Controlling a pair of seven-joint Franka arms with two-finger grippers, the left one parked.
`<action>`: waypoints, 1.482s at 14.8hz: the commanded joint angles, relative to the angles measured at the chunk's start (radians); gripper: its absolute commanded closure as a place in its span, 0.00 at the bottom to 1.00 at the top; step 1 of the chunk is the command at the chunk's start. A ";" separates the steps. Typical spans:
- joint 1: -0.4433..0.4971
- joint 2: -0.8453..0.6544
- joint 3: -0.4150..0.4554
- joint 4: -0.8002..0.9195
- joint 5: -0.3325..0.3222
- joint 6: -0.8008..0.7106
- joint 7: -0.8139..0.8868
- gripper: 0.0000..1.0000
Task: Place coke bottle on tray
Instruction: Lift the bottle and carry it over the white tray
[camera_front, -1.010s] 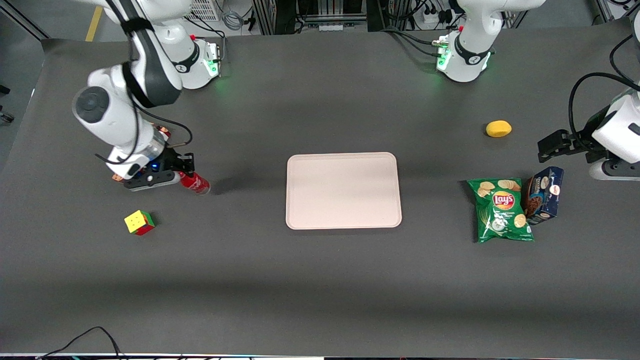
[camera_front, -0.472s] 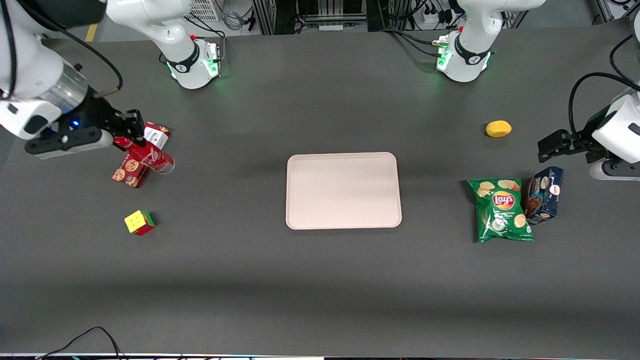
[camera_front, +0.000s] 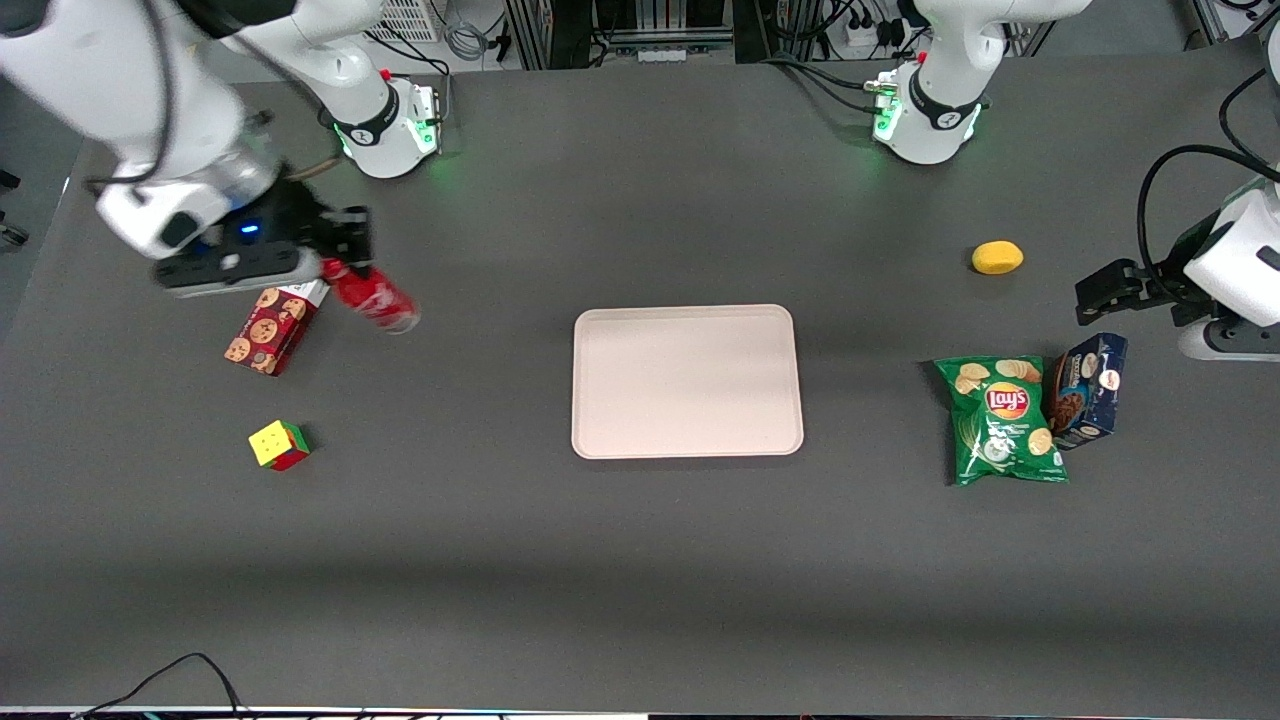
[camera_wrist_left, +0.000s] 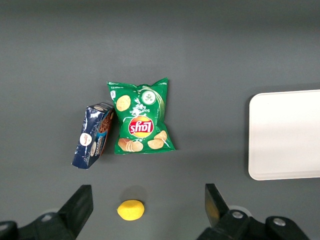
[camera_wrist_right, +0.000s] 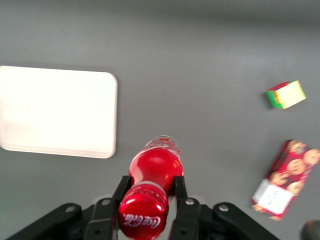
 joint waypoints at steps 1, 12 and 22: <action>0.162 0.074 -0.005 0.078 0.013 0.057 0.258 1.00; 0.243 0.419 0.050 0.069 -0.089 0.410 0.448 1.00; 0.264 0.558 0.052 0.068 -0.168 0.520 0.530 1.00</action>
